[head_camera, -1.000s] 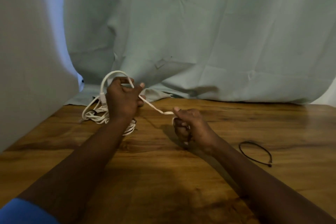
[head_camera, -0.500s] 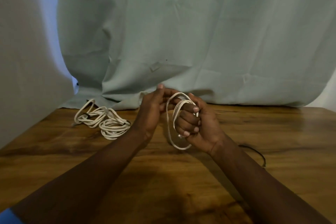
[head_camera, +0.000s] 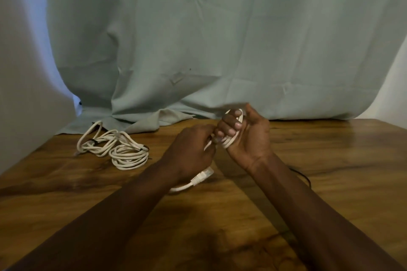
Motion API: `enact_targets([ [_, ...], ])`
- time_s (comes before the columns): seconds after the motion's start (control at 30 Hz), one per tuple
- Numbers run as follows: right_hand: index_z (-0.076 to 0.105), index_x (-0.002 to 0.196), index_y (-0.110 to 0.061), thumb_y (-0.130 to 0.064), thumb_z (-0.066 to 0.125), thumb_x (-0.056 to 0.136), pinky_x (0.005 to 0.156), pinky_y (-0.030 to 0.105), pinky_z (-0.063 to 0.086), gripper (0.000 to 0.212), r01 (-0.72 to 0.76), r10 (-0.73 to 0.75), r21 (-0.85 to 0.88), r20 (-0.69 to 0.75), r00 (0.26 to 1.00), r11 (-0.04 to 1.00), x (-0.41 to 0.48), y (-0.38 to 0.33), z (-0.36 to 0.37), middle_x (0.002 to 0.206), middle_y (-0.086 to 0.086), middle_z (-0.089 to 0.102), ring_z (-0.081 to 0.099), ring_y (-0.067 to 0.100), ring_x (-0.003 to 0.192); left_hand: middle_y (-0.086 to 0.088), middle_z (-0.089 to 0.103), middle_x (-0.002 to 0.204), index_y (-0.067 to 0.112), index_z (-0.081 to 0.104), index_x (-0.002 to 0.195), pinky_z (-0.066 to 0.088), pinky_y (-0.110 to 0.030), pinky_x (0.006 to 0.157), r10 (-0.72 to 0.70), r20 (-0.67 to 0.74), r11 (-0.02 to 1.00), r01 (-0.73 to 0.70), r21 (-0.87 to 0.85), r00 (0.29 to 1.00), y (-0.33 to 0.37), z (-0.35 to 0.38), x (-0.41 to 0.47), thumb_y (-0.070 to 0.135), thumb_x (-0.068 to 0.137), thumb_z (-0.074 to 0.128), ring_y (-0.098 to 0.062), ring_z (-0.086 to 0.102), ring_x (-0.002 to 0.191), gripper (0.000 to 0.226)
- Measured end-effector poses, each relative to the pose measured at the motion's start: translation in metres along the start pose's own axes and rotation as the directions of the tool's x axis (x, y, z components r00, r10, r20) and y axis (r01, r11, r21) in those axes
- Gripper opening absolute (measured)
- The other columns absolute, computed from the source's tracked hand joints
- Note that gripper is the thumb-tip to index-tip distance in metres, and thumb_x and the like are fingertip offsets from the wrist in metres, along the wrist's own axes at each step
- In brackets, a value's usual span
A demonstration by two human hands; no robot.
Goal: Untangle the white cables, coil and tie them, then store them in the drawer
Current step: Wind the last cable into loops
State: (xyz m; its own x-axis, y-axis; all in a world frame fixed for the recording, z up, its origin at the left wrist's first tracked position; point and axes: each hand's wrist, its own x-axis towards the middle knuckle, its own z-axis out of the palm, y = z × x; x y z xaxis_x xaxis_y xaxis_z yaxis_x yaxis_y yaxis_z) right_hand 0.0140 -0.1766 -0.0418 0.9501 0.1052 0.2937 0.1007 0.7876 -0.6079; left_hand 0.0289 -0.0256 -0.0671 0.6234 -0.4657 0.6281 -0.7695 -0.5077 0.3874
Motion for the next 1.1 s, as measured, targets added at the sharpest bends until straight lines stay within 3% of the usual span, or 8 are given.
enact_targets([
  [0.17, 0.046, 0.074, -0.017, -0.064, 0.042, 0.095, 0.064, 0.035, 0.035, 0.051, 0.149, -0.159, -0.102, -0.094, 0.983, 0.984, 0.0, -0.015, -0.006, 0.064, 0.001, 0.039, 0.04, 0.018, 0.059, 0.007, 0.075, 0.092, 0.023, 0.078, 0.096, 0.055, -0.035, 0.078, -0.057, 0.486, 0.997, 0.078, -0.022, 0.872, 0.003, -0.001, -0.007, 0.027, 0.099, 0.066, -0.008, 0.068, 0.084, 0.013],
  [0.33, 0.042, 0.074, -0.018, -0.067, 0.042, 0.094, 0.06, 0.033, 0.032, 0.053, 0.208, -0.261, -0.36, -0.104, 0.96, 0.91, 0.001, -0.01, -0.003, 0.063, 0.004, 0.037, 0.038, 0.017, 0.057, -0.015, 0.062, 0.075, 0.017, 0.073, 0.082, 0.039, -0.029, 0.045, -0.175, 0.646, 0.856, 0.439, -0.274, 0.743, 0.015, -0.01, -0.002, 0.016, 0.104, 0.057, -0.015, 0.048, 0.049, 0.028],
  [0.43, 0.043, 0.076, -0.021, -0.067, 0.042, 0.092, 0.065, 0.033, 0.036, 0.049, 0.295, -0.365, -0.771, 0.087, 0.927, 0.564, -0.002, -0.001, -0.009, 0.068, 0.002, 0.041, 0.04, 0.015, 0.063, -0.018, 0.049, 0.089, 0.001, 0.066, 0.113, 0.038, -0.025, 0.046, -0.223, 0.749, 0.649, 0.668, -0.363, 0.624, 0.018, -0.019, -0.006, 0.016, 0.102, 0.051, -0.012, 0.039, 0.051, 0.024],
  [0.57, 0.045, 0.103, -0.025, -0.08, 0.02, 0.093, 0.094, 0.037, 0.042, 0.061, 0.219, -0.262, -0.974, 0.227, 0.938, -0.061, -0.005, 0.004, -0.024, 0.088, -0.015, 0.042, 0.045, 0.005, 0.09, -0.003, 0.059, 0.069, 0.009, 0.064, 0.116, 0.053, -0.024, 0.046, -0.266, 0.585, 0.292, 0.642, -0.709, 0.766, 0.022, -0.029, 0.0, 0.008, 0.104, 0.053, -0.003, 0.043, 0.043, 0.017],
  [0.77, 0.054, 0.093, -0.011, -0.084, 0.011, 0.091, 0.08, 0.045, 0.047, 0.084, 0.256, -0.313, -0.959, 0.281, 0.907, -0.12, -0.001, 0.011, -0.032, 0.08, -0.001, 0.055, 0.054, 0.013, 0.076, -0.011, 0.072, 0.084, 0.001, 0.069, 0.106, 0.062, -0.029, 0.059, -0.222, 0.527, 0.103, 0.558, -0.824, 0.82, 0.011, -0.038, -0.001, -0.002, 0.084, 0.042, -0.014, 0.067, 0.06, 0.035],
  [0.83, 0.056, 0.096, -0.031, -0.09, 0.008, 0.085, 0.08, 0.03, 0.047, 0.076, 0.253, -0.279, -0.965, 0.262, 0.924, -0.069, -0.002, 0.014, -0.03, 0.084, -0.014, 0.052, 0.051, -0.002, 0.078, -0.015, 0.074, 0.088, -0.001, 0.069, 0.112, 0.063, -0.028, 0.063, -0.196, 0.451, 0.273, 0.49, -0.828, 0.871, 0.006, -0.04, -0.002, -0.01, 0.087, 0.046, -0.018, 0.073, 0.069, 0.035],
  [0.93, 0.06, 0.079, -0.05, -0.073, 0.023, 0.096, 0.08, 0.044, 0.051, 0.047, 0.203, -0.238, -0.979, 0.19, 0.952, 0.029, 0.0, 0.017, -0.031, 0.084, -0.01, 0.061, 0.059, 0.004, 0.082, -0.014, 0.076, 0.081, 0.006, 0.073, 0.108, 0.061, -0.027, 0.059, -0.155, 0.229, 0.697, 0.271, -0.664, 0.961, 0.0, -0.034, -0.003, 0.001, 0.098, 0.064, -0.02, 0.073, 0.067, 0.014],
  [1.1, 0.065, 0.075, -0.058, -0.054, 0.018, 0.107, 0.062, 0.036, 0.044, 0.057, 0.221, -0.165, -0.964, 0.197, 0.966, 0.144, -0.013, 0.028, -0.007, 0.069, 0.001, 0.061, 0.054, 0.015, 0.062, 0.008, 0.07, 0.06, 0.014, 0.079, 0.084, 0.046, -0.015, 0.053, -0.095, -0.054, 0.857, 0.054, -0.513, 0.994, 0.0, -0.039, -0.002, 0.028, 0.095, 0.069, -0.002, 0.062, 0.051, 0.02],
])
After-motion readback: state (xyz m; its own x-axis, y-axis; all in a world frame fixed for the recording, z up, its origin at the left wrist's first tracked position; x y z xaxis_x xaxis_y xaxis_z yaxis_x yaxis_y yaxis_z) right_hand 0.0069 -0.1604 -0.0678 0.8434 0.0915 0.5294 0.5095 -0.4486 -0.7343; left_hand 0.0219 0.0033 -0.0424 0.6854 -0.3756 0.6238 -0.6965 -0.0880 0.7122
